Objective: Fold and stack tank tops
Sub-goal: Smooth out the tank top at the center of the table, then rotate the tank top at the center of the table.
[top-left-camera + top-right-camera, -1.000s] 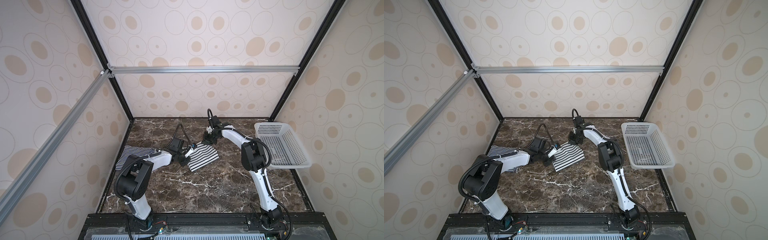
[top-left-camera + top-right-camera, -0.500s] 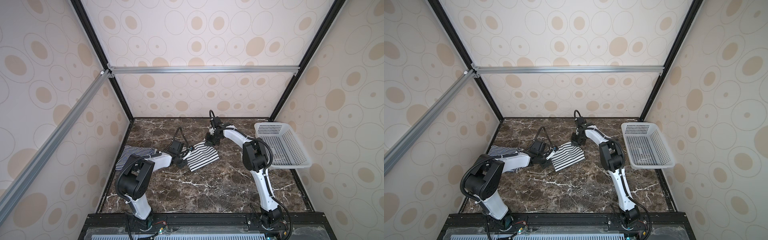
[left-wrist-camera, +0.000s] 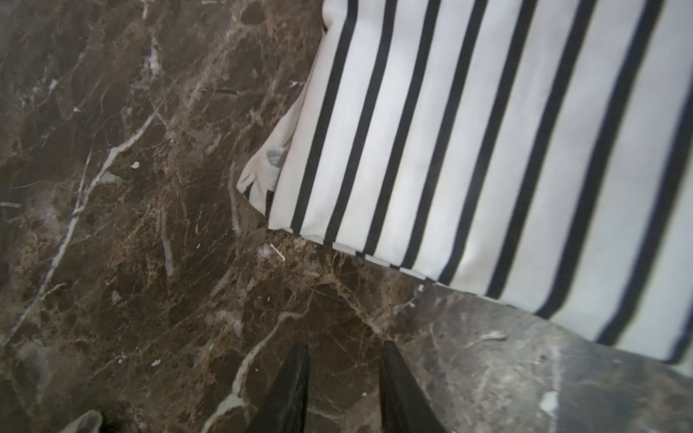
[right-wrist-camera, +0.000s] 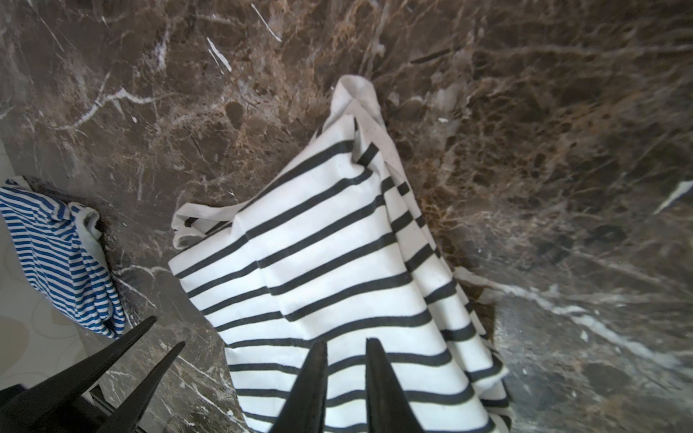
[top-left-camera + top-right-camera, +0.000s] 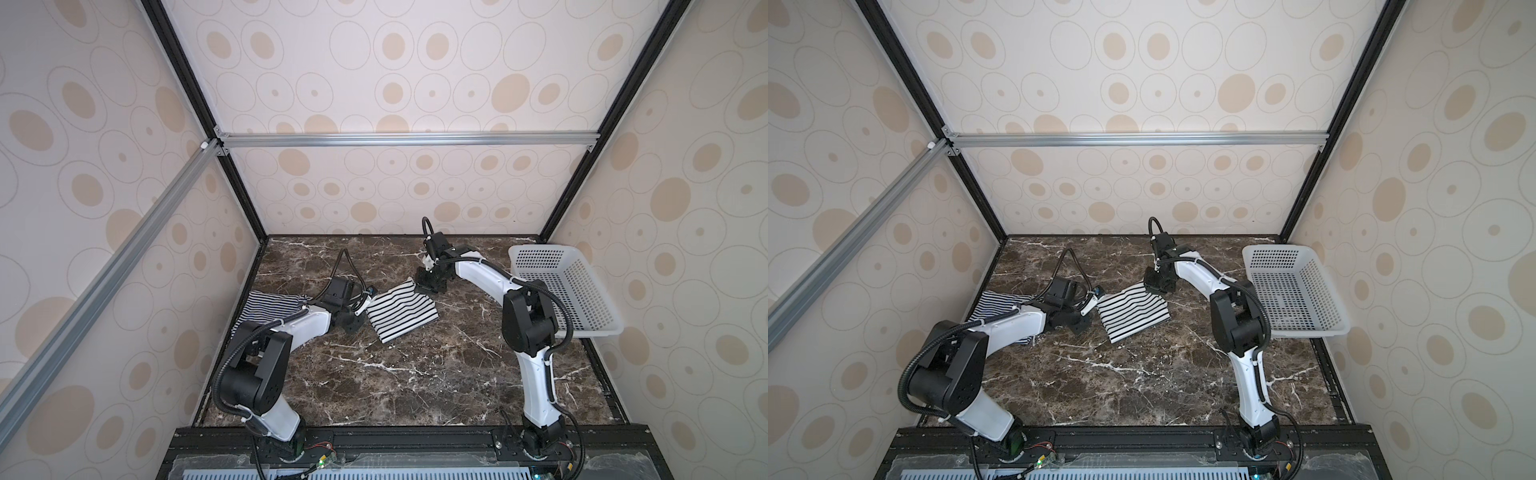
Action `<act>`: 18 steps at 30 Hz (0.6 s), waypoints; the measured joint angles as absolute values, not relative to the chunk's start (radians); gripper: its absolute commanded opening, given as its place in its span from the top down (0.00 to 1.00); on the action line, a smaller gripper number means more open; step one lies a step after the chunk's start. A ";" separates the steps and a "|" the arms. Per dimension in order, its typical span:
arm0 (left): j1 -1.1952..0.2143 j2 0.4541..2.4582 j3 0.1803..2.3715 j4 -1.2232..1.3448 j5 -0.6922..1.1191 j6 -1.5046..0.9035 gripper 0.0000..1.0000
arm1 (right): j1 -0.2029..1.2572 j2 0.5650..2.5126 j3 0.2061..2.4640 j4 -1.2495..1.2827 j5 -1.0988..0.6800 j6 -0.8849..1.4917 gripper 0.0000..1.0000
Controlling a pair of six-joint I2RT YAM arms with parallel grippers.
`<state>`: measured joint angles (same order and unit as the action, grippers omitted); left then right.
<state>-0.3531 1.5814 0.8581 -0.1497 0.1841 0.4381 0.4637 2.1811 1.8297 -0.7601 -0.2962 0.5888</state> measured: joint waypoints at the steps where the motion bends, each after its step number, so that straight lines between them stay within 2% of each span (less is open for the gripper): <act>1: -0.353 1.561 0.852 -0.150 0.195 0.434 0.61 | 0.464 2.185 1.827 -0.762 -0.295 0.585 0.79; 18: -0.286 1.357 0.729 -0.176 0.326 0.372 0.45 | 0.468 2.268 1.813 -0.779 -0.230 0.555 0.79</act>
